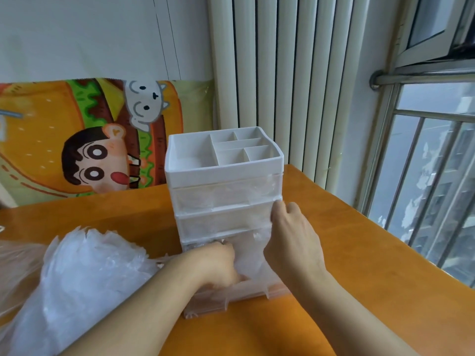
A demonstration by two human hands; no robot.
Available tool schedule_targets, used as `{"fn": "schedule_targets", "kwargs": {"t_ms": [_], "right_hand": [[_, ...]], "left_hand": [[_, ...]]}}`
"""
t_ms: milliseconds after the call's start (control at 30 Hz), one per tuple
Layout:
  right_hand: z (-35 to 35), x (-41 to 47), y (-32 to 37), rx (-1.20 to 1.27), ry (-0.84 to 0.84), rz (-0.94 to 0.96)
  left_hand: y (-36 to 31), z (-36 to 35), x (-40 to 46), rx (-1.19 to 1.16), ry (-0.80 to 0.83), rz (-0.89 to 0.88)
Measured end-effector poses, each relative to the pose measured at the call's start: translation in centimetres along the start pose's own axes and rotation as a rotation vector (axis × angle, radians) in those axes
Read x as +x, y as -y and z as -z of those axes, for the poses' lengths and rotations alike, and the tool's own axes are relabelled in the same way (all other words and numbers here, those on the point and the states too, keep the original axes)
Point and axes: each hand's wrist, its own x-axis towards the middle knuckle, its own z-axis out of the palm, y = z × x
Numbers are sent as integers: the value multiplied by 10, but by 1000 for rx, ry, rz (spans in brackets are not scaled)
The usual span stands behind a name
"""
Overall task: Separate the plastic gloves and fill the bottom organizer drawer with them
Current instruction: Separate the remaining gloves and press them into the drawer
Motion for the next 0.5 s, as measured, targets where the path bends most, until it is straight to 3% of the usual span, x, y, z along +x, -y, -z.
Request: {"fn": "schedule_targets", "kwargs": {"t_ms": [67,167,267,367,500], "right_hand": [[3,-6,7,33,79,119],[7,-13,21,114,349,83],[13,-8,32,-103,652,72],[13,3,33,-144,749,91],[4,14,35,-195,838,27]], "left_hand": [[-4,-3,1,23,-7,-3],[-7,-3,0,-44,-24,11],[-7,2,-7,-69,6,40],[-6,4,-10,-96,14,54],[-10,8,-9,73,63,89]]}}
